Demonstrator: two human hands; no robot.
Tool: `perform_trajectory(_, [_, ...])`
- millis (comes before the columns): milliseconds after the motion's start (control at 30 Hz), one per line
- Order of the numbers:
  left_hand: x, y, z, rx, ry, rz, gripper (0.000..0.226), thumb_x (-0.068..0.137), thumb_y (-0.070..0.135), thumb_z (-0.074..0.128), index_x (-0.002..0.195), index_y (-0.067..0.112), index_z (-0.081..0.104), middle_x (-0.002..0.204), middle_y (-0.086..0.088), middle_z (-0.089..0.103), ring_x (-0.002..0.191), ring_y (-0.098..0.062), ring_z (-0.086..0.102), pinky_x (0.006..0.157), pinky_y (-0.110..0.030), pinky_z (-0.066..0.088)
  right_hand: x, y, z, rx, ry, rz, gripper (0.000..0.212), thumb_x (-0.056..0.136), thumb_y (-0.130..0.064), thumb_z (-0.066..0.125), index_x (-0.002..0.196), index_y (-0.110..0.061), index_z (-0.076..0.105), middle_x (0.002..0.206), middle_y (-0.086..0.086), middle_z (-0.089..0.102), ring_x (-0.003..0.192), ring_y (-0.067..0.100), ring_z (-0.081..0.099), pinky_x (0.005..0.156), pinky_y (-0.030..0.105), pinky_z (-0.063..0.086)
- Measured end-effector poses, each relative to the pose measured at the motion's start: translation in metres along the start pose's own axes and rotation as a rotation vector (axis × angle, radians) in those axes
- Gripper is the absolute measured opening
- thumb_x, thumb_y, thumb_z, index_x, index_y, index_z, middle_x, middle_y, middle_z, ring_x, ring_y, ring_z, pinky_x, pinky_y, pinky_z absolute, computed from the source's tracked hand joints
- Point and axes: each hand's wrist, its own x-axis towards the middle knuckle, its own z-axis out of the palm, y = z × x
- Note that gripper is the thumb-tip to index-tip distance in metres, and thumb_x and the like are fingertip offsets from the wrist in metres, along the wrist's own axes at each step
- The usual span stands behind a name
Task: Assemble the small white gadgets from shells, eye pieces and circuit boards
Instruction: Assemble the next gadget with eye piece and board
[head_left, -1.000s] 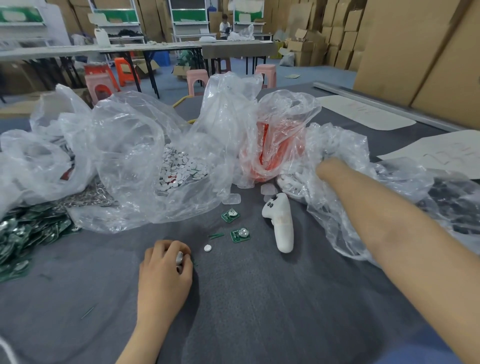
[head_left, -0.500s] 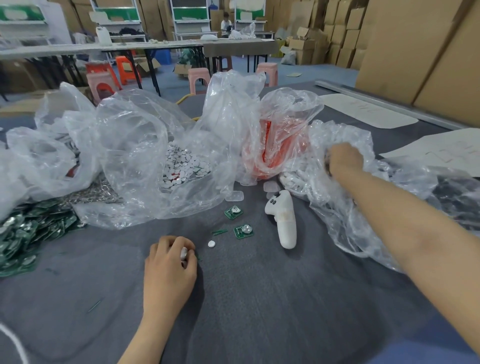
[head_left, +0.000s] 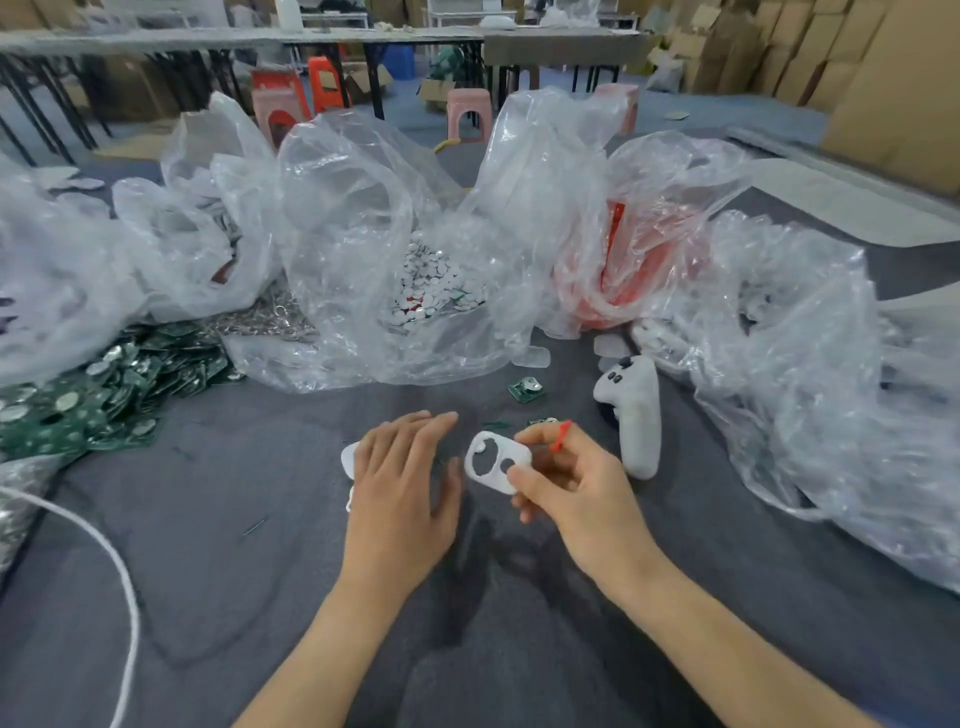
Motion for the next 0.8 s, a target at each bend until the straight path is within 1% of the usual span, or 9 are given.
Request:
perform_trajectory(67, [0.000, 0.003, -0.004, -0.129, -0.086, -0.008, 0.042, 0.084, 0.019, 0.042, 0.121, 0.010, 0.060, 0.111, 0.001, 0.065, 0.111, -0.013, 0.049, 0.098, -0.027, 0.034, 0.003, 0.012, 0.013, 0.070, 0.006, 0.084, 0.015, 0.086, 0.006, 0.063, 0.097, -0.005, 0.062, 0.079, 0.009, 0.067, 0.058, 0.012, 0.059, 0.053, 0.022, 0.049])
perform_trajectory(133, [0.000, 0.003, -0.007, -0.200, -0.152, -0.061, 0.045, 0.082, 0.023, 0.041, 0.121, 0.014, 0.060, 0.110, 0.004, 0.064, 0.109, -0.011, 0.049, 0.094, -0.030, 0.039, 0.008, 0.017, 0.014, 0.105, 0.022, 0.059, 0.015, 0.085, 0.003, 0.064, 0.098, -0.005, 0.065, 0.079, 0.008, 0.069, 0.059, 0.011, 0.059, 0.054, 0.021, 0.049])
perform_trajectory(233, [-0.001, 0.003, -0.006, -0.182, -0.208, -0.034, 0.041, 0.084, 0.030, 0.047, 0.120, 0.015, 0.062, 0.107, 0.005, 0.064, 0.105, -0.015, 0.054, 0.092, -0.036, 0.042, 0.011, 0.021, 0.008, 0.135, 0.027, 0.020, 0.015, 0.085, -0.001, 0.066, 0.098, -0.007, 0.070, 0.075, 0.003, 0.070, 0.058, 0.010, 0.056, 0.055, 0.019, 0.048])
perform_trajectory(367, [-0.001, 0.003, -0.004, -0.196, -0.258, -0.026, 0.044, 0.082, 0.031, 0.051, 0.122, 0.016, 0.061, 0.106, 0.007, 0.063, 0.104, -0.015, 0.053, 0.093, -0.035, 0.040, 0.013, 0.025, 0.004, 0.112, 0.086, 0.026, 0.019, 0.093, -0.018, 0.055, 0.095, -0.014, 0.073, 0.087, 0.007, 0.072, 0.066, 0.014, 0.060, 0.061, 0.024, 0.051])
perform_trajectory(433, [-0.001, 0.004, -0.003, -0.168, -0.265, 0.020, 0.048, 0.077, 0.025, 0.048, 0.122, 0.016, 0.062, 0.105, 0.006, 0.063, 0.107, -0.017, 0.052, 0.094, -0.037, 0.040, 0.014, 0.027, 0.003, -0.022, 0.124, -0.033, 0.027, 0.099, -0.021, 0.047, 0.093, -0.019, 0.073, 0.090, 0.003, 0.069, 0.069, 0.014, 0.061, 0.065, 0.023, 0.051])
perform_trajectory(500, [-0.001, 0.004, -0.003, -0.164, -0.235, 0.048, 0.055, 0.076, 0.024, 0.048, 0.130, 0.017, 0.057, 0.114, 0.006, 0.060, 0.116, -0.016, 0.049, 0.099, -0.036, 0.037, 0.013, 0.028, 0.002, -0.172, 0.133, -0.130, 0.027, 0.100, -0.020, 0.045, 0.095, -0.022, 0.072, 0.094, -0.007, 0.066, 0.078, 0.009, 0.062, 0.072, 0.019, 0.049])
perform_trajectory(633, [-0.004, 0.007, -0.003, -0.205, -0.137, 0.108, 0.063, 0.081, 0.023, 0.057, 0.142, 0.023, 0.040, 0.134, 0.011, 0.049, 0.132, -0.011, 0.040, 0.108, -0.032, 0.031, 0.012, 0.031, 0.004, -0.341, 0.009, -0.287, 0.024, 0.092, -0.023, 0.054, 0.107, -0.016, 0.072, 0.118, -0.010, 0.060, 0.105, 0.005, 0.058, 0.089, 0.013, 0.043])
perform_trajectory(700, [-0.005, 0.009, -0.002, -0.219, -0.113, 0.191, 0.054, 0.084, 0.018, 0.058, 0.137, 0.021, 0.048, 0.135, 0.009, 0.052, 0.133, -0.015, 0.041, 0.105, -0.036, 0.034, 0.011, 0.033, 0.004, -0.446, -0.057, -0.366, 0.027, 0.091, -0.025, 0.055, 0.109, -0.012, 0.071, 0.126, -0.006, 0.057, 0.108, 0.009, 0.054, 0.093, 0.012, 0.040])
perform_trajectory(800, [-0.006, 0.010, 0.002, -0.184, -0.083, 0.286, 0.031, 0.092, 0.017, 0.056, 0.121, 0.015, 0.066, 0.123, 0.006, 0.064, 0.125, -0.019, 0.050, 0.097, -0.041, 0.041, 0.011, 0.037, 0.003, -0.657, -0.129, -0.505, 0.020, 0.086, -0.006, 0.063, 0.104, -0.004, 0.072, 0.129, 0.002, 0.056, 0.114, 0.018, 0.049, 0.099, 0.023, 0.038])
